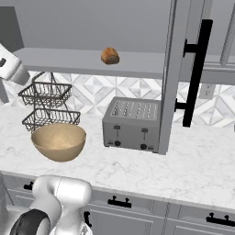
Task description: Open the cabinet, pick up the bread from the cabinet and place it in the basket. Then move the basket to the dining counter.
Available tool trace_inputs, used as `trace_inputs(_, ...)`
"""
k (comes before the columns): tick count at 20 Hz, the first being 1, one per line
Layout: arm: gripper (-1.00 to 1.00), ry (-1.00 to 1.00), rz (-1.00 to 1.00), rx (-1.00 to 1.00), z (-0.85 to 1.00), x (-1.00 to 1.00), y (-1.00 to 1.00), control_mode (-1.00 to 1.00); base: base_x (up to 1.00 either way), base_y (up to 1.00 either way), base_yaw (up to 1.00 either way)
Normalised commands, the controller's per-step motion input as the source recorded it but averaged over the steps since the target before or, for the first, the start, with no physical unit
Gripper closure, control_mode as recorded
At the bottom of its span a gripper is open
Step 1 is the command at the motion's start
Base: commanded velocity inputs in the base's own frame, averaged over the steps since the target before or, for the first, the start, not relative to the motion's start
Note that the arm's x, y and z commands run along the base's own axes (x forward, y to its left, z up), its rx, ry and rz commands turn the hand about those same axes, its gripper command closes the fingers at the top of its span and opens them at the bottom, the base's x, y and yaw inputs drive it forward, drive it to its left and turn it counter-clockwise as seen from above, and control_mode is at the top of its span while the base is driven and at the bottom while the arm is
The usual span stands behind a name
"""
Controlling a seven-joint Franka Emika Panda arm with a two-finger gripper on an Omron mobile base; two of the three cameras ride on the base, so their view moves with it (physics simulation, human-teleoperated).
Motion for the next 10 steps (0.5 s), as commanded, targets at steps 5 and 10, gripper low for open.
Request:
trace_inputs(5, -1.00, 0.01, 0.37, 0.40, -0.46, 1.00, 0.00, -1.00, 0.00, 0.00, 0.00)
trace_inputs(10, -1.00, 0.05, 0.39, 0.29, -0.27, 1.00, 0.57, -1.00, 0.00, 0.00, 0.00)
